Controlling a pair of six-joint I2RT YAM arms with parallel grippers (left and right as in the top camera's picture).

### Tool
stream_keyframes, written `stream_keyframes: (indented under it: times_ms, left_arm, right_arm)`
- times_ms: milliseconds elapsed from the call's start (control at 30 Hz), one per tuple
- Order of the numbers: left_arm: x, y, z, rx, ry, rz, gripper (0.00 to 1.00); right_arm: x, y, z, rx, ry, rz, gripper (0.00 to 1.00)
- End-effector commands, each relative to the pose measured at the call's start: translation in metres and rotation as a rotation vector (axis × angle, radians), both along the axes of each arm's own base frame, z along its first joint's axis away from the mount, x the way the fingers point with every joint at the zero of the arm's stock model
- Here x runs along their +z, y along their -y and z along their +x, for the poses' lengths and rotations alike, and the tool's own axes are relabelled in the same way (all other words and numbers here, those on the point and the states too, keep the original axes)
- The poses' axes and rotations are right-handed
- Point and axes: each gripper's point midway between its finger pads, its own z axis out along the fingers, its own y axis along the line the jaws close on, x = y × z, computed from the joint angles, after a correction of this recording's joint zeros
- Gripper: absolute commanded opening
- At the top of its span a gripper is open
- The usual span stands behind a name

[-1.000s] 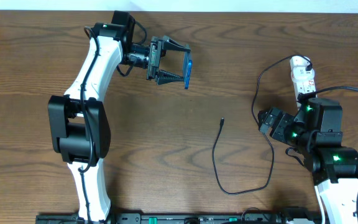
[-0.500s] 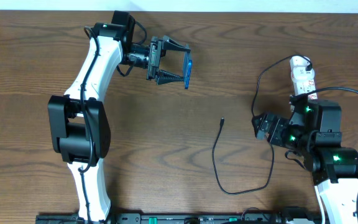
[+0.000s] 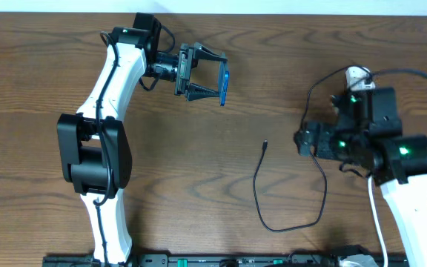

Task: Plug charger to phone and switch on socket

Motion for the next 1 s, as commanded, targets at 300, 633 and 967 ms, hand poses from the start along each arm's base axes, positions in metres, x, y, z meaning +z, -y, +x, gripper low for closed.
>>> stream_keyframes:
  times_ms: [300,633,967]
  left_arm:
    - [0.018,-0.001,-0.003,-0.002,0.005,-0.056,0.69]
    - [0.018,-0.001,-0.003,-0.002,0.005,-0.056,0.69]
    - [0.018,-0.001,-0.003,-0.002,0.005,-0.056,0.69]
  right_arm:
    - [0.080,-0.091,0.051,0.100,0.210,-0.079,0.86]
    - [0.090,-0.168,0.073,0.124,0.365,0.001,0.85]
    - [0.082,-0.182,0.086,0.030,0.402,-0.018,0.80]
